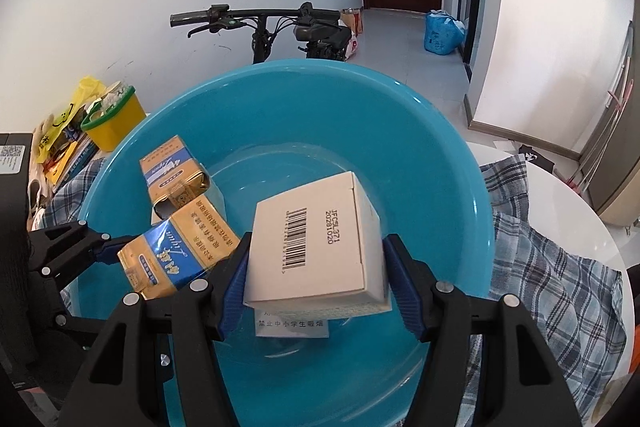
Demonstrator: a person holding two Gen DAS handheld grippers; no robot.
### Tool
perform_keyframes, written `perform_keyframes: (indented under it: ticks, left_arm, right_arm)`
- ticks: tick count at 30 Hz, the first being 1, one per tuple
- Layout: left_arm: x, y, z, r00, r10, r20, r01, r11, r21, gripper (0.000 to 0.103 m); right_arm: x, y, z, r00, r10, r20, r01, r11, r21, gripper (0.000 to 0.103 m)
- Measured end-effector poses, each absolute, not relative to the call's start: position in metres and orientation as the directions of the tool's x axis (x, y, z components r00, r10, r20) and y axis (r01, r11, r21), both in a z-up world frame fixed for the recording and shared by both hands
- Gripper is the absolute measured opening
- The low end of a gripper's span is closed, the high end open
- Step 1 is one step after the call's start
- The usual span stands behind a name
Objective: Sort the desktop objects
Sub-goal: 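Lower the gold-blue box with the left tool while the right tool lowers the white box into the basin, then open the left tool to drop the gold-blue box while the right tool releases the white box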
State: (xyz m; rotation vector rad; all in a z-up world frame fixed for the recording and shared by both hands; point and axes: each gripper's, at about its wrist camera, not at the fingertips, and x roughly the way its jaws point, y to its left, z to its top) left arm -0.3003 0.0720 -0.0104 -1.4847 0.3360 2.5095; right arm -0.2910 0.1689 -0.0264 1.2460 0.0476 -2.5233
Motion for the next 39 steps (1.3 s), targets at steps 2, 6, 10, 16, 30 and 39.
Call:
perform_keyframes:
  ticks: [2, 6, 10, 16, 30, 39]
  left_arm:
    - [-0.300, 0.070, -0.010, -0.465, 0.069, -0.882, -0.295, -0.952, 0.081, 0.059]
    - [-0.298, 0.072, -0.013, -0.448, 0.050, -0.892, -0.319, -0.942, 0.108, 0.063]
    - [-0.297, 0.076, -0.012, -0.453, 0.069, -0.889, -0.339, -0.935, 0.101, 0.077]
    - [-0.295, 0.078, -0.010, -0.473, 0.033, -0.881, -0.322, -0.937, 0.138, 0.085]
    - [-0.296, 0.077, -0.005, -0.478, 0.050, -0.877, -0.329, -0.936, 0.127, 0.085]
    - [-0.300, 0.072, -0.005, -0.482, 0.046, -0.875, -0.315, -0.941, 0.124, 0.085]
  right_arm:
    - [-0.289, 0.164, -0.027, -0.560, -0.281, -0.779, 0.322, -0.941, 0.107, 0.061]
    - [-0.287, 0.160, -0.027, -0.558, -0.281, -0.781, 0.336, -0.937, 0.096, 0.061]
    - [-0.288, 0.163, -0.028, -0.560, -0.274, -0.782, 0.325, -0.941, 0.097, 0.061]
    - [-0.287, 0.162, -0.026, -0.565, -0.280, -0.776, 0.329, -0.939, 0.099, 0.061]
    - [-0.287, 0.161, -0.027, -0.562, -0.283, -0.777, 0.335, -0.937, 0.099, 0.068]
    - [-0.287, 0.164, -0.023, -0.610, -0.203, -0.766, 0.299, -0.954, 0.015, 0.092]
